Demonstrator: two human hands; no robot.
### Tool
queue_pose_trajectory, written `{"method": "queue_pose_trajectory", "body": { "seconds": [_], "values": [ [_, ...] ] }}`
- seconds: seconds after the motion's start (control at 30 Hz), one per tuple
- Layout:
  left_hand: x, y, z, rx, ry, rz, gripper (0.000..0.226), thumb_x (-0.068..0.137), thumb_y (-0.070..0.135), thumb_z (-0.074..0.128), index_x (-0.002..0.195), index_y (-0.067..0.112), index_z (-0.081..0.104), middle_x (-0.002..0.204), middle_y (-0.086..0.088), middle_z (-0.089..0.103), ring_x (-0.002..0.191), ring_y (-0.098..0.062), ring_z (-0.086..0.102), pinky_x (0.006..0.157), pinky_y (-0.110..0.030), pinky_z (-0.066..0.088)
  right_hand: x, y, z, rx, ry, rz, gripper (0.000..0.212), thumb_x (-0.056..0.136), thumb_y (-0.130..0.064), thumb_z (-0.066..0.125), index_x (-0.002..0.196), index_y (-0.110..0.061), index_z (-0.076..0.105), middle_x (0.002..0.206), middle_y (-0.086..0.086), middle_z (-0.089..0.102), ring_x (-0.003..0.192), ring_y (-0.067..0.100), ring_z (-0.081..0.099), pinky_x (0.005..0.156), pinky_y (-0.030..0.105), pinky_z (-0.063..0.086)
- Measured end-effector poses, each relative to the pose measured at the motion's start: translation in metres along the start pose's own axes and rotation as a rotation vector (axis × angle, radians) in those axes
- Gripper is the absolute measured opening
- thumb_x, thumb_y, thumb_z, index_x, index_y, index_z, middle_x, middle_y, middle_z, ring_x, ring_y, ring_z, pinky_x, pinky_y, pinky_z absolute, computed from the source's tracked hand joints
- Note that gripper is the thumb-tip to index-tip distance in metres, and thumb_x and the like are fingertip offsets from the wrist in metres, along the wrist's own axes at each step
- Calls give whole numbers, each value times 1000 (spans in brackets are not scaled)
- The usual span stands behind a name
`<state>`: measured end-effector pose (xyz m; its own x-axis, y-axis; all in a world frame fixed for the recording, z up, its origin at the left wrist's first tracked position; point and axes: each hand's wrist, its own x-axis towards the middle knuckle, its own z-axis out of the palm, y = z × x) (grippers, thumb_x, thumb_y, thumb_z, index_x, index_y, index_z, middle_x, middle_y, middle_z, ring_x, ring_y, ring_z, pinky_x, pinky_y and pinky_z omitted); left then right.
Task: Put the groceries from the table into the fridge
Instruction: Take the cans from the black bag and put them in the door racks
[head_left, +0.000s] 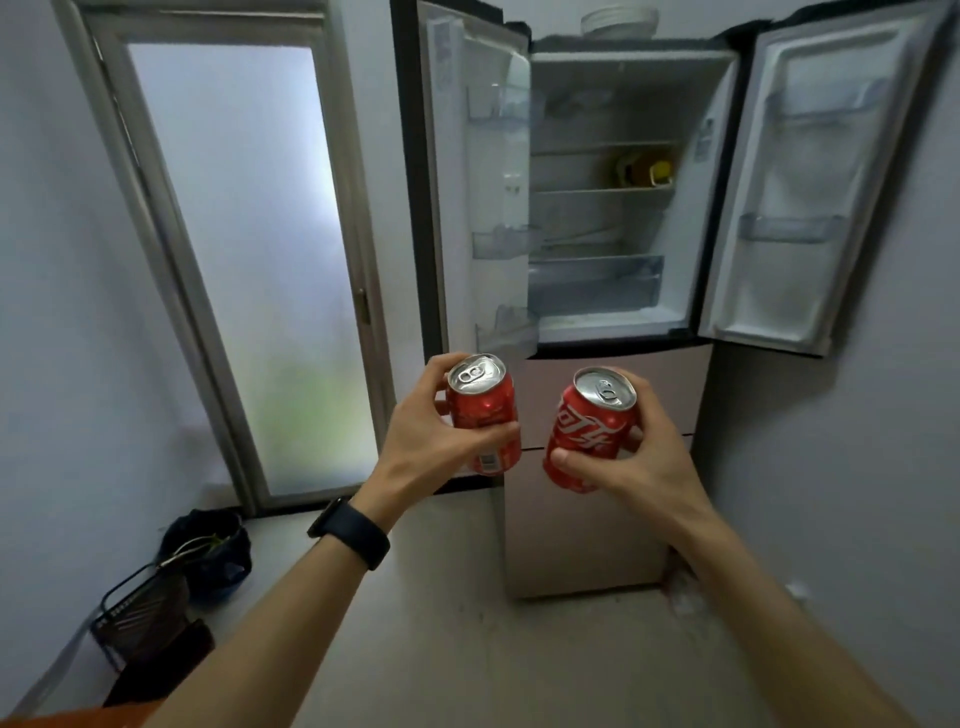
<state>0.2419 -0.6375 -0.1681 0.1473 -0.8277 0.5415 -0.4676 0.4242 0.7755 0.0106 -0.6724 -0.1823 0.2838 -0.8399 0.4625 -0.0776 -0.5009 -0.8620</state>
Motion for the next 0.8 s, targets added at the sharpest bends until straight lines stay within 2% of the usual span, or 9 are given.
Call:
{"method": "queue_pose_trajectory", "body": {
  "seconds": [0.1, 0.2, 0.27, 0.37, 0.5, 0.6, 0.7, 0.8],
  "values": [
    [56, -22, 15, -32, 7, -5, 72, 67, 26, 90, 127, 31, 50, 119, 17, 60, 107, 5, 58, 83, -13, 53, 54, 20, -11, 13, 21, 15, 80, 66, -20, 92, 126, -49, 47, 118, -18, 60, 105, -4, 62, 77, 16, 56],
    [112, -43, 26, -54, 24, -42, 67, 67, 30, 90, 119, 43, 50, 118, 16, 59, 107, -4, 60, 81, -20, 55, 112, 40, -22, 36, 11, 54, 80, 68, -20, 90, 130, -43, 47, 119, -12, 60, 104, 4, 63, 77, 21, 58],
    [148, -57, 32, -62, 49, -70, 62, 69, 31, 88, 115, 45, 49, 116, 16, 59, 104, -6, 61, 73, -16, 54, 150, 56, -29, 67, 12, 88, 82, 68, -21, 90, 133, -40, 45, 121, -8, 60, 108, 11, 63, 79, 29, 60],
    [194, -78, 42, -19, 93, -98, 62, 71, 35, 86, 118, 40, 47, 110, 20, 56, 97, -1, 59, 63, -9, 49, 200, 80, -38, 110, 3, 128, 81, 68, -18, 89, 131, -44, 44, 122, -8, 58, 109, 14, 61, 73, 27, 59],
    [245, -108, 56, 67, 128, -116, 64, 70, 39, 87, 119, 36, 46, 105, 24, 55, 94, 4, 57, 70, -10, 46, 263, 115, -44, 109, -5, 125, 81, 67, -17, 89, 120, -58, 44, 119, -16, 55, 106, 11, 59, 76, 28, 57],
    [279, -133, 67, 104, 184, -136, 64, 69, 39, 88, 117, 39, 46, 104, 24, 56, 94, 6, 57, 74, -12, 47, 308, 144, -47, 104, -19, 102, 78, 68, -14, 89, 122, -50, 47, 116, -14, 57, 103, 9, 62, 82, 31, 58],
    [314, -157, 82, 127, 284, -138, 64, 67, 39, 88, 114, 46, 46, 104, 27, 56, 94, 13, 58, 76, -13, 48, 360, 174, -46, 105, -22, 55, 79, 68, -14, 90, 125, -47, 47, 117, -18, 57, 101, -1, 62, 81, 23, 55],
    [342, -183, 104, 142, 387, -148, 72, 67, 37, 89, 124, 42, 45, 112, 24, 56, 102, 4, 59, 85, -21, 53, 411, 208, -36, 155, -16, 32, 83, 67, -16, 91, 129, -48, 45, 120, -19, 55, 106, 3, 60, 81, 20, 54]
  ]
}}
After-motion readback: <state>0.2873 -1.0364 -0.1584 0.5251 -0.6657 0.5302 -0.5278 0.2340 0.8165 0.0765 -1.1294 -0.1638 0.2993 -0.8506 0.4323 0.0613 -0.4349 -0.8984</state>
